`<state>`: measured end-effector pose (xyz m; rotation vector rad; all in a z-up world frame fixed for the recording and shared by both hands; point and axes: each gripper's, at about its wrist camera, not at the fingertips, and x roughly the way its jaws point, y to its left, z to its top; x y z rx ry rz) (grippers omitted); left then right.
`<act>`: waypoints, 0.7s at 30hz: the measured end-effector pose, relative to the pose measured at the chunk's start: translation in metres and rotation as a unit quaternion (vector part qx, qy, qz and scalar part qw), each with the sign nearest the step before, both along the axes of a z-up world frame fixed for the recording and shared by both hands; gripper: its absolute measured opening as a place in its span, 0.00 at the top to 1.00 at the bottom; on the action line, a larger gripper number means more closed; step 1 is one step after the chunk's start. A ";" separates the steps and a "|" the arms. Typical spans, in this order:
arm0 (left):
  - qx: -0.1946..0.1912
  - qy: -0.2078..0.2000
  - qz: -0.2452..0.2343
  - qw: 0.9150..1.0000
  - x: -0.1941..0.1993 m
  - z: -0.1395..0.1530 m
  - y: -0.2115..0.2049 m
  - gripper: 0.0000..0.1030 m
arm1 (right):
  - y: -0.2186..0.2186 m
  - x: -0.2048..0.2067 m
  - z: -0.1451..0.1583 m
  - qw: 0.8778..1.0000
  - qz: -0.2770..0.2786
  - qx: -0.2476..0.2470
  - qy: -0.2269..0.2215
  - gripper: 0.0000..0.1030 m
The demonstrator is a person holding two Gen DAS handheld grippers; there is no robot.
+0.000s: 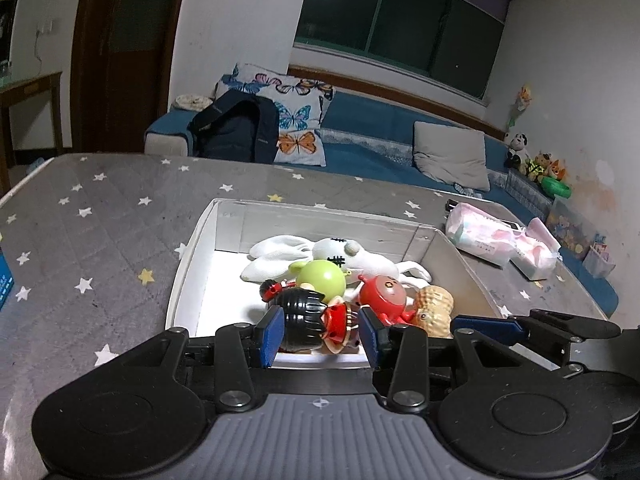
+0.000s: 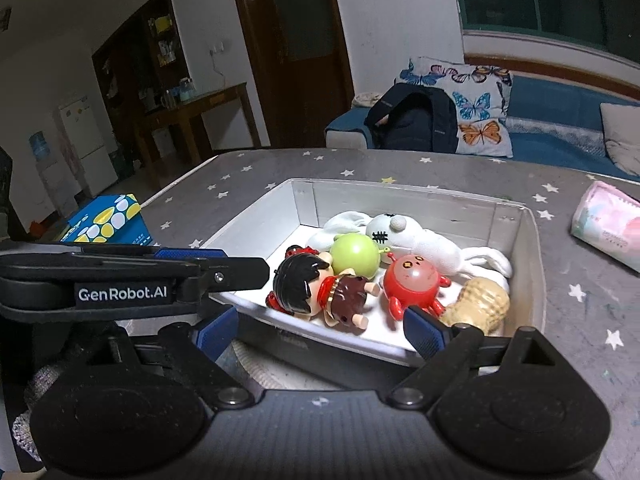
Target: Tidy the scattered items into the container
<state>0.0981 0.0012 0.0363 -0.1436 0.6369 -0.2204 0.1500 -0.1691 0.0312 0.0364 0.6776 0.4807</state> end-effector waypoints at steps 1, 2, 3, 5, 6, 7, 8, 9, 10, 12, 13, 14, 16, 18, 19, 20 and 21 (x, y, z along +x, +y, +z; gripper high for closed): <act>0.002 -0.002 0.000 1.000 -0.002 0.000 -0.002 0.58 | -0.001 -0.003 0.000 1.000 -0.003 -0.001 -0.003 0.10; 0.005 -0.004 0.000 1.000 -0.004 0.000 -0.003 0.58 | -0.003 -0.006 -0.001 1.000 -0.005 -0.002 -0.005 0.10; 0.008 -0.007 -0.001 1.000 -0.007 0.000 -0.006 0.58 | -0.005 -0.008 -0.002 1.000 -0.008 -0.002 -0.006 0.10; 0.016 -0.009 -0.002 1.000 -0.011 0.000 -0.009 0.58 | -0.008 -0.014 -0.002 1.000 -0.012 -0.001 -0.009 0.06; 0.020 -0.011 -0.003 1.000 -0.014 -0.001 -0.011 0.58 | -0.010 -0.016 -0.003 1.000 -0.014 -0.003 -0.012 0.06; 0.022 -0.012 -0.003 1.000 -0.016 -0.001 -0.013 0.58 | -0.011 -0.019 -0.003 1.000 -0.017 -0.007 -0.016 0.06; 0.025 -0.014 -0.004 1.000 -0.018 -0.001 -0.015 0.58 | -0.012 -0.022 -0.003 1.000 -0.019 -0.012 -0.021 0.06; 0.028 -0.015 -0.004 0.999 -0.020 -0.002 -0.017 0.58 | -0.012 -0.025 -0.004 0.999 -0.020 -0.018 -0.025 0.06; 0.034 -0.017 -0.005 0.999 -0.021 -0.002 -0.019 0.58 | -0.012 -0.028 -0.004 0.999 -0.021 -0.024 -0.030 0.06; 0.044 -0.019 -0.005 0.999 -0.025 -0.003 -0.024 0.58 | -0.012 -0.034 -0.005 0.998 -0.023 -0.034 -0.039 0.05; 0.048 -0.020 -0.006 0.999 -0.027 -0.003 -0.026 0.58 | -0.012 -0.037 -0.006 0.998 -0.023 -0.037 -0.042 0.05; 0.051 -0.020 -0.006 0.998 -0.028 -0.004 -0.028 0.58 | -0.013 -0.040 -0.006 0.998 -0.024 -0.040 -0.045 0.04; 0.055 -0.018 -0.007 0.998 -0.031 -0.005 -0.030 0.58 | -0.013 -0.044 -0.008 0.998 -0.027 -0.043 -0.049 0.03; 0.058 -0.016 -0.008 0.998 -0.034 -0.008 -0.032 0.58 | -0.014 -0.047 -0.009 0.997 -0.029 -0.044 -0.049 0.03; 0.059 -0.015 -0.009 0.998 -0.035 -0.009 -0.033 0.58 | -0.015 -0.048 -0.010 0.997 -0.030 -0.045 -0.048 0.02; 0.061 -0.014 -0.010 0.998 -0.035 -0.010 -0.033 0.58 | -0.015 -0.050 -0.011 0.997 -0.032 -0.045 -0.047 0.02; 0.064 -0.014 -0.010 0.998 -0.036 -0.011 -0.034 0.58 | -0.016 -0.051 -0.012 0.997 -0.034 -0.045 -0.045 0.02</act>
